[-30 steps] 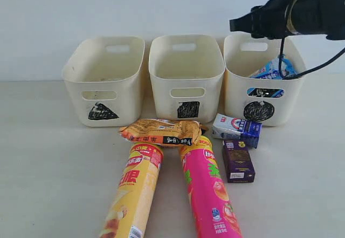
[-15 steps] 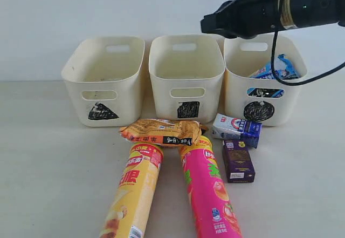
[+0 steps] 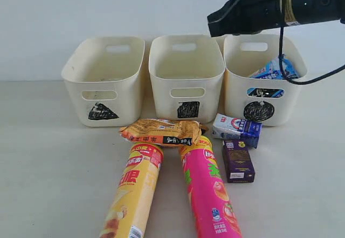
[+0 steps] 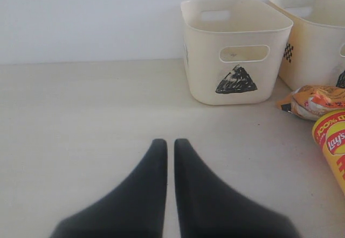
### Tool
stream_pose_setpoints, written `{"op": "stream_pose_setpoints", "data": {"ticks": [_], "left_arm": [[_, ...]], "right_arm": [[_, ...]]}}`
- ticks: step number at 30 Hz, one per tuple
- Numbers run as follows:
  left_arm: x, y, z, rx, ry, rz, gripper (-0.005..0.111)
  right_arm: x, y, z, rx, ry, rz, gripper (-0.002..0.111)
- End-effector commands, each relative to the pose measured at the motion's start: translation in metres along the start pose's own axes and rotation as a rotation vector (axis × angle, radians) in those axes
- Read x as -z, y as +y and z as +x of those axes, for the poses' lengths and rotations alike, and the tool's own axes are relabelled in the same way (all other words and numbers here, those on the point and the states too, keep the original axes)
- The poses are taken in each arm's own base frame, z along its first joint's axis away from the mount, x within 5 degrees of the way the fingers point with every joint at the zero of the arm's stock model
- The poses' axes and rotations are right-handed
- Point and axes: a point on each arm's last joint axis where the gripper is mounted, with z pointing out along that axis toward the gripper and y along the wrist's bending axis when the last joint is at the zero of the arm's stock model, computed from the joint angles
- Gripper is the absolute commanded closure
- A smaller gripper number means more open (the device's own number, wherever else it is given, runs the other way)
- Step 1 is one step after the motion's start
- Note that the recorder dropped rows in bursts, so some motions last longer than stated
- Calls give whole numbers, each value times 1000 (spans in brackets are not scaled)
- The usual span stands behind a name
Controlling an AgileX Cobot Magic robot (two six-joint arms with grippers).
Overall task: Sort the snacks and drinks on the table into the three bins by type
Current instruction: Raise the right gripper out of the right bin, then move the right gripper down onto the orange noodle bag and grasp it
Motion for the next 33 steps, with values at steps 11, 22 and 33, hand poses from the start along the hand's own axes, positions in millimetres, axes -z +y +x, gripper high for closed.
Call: {"op": "stream_pose_setpoints", "data": {"ticks": [11, 22, 33], "left_arm": [[0, 0, 1, 6, -4, -3, 103], [0, 0, 0, 6, -6, -4, 103], [0, 0, 0, 6, -6, -4, 103]], "right_arm": [[90, -63, -1, 436, 330, 1075, 108], [93, -52, 39, 319, 772, 845, 108], [46, 39, 44, 313, 692, 64, 108]]}}
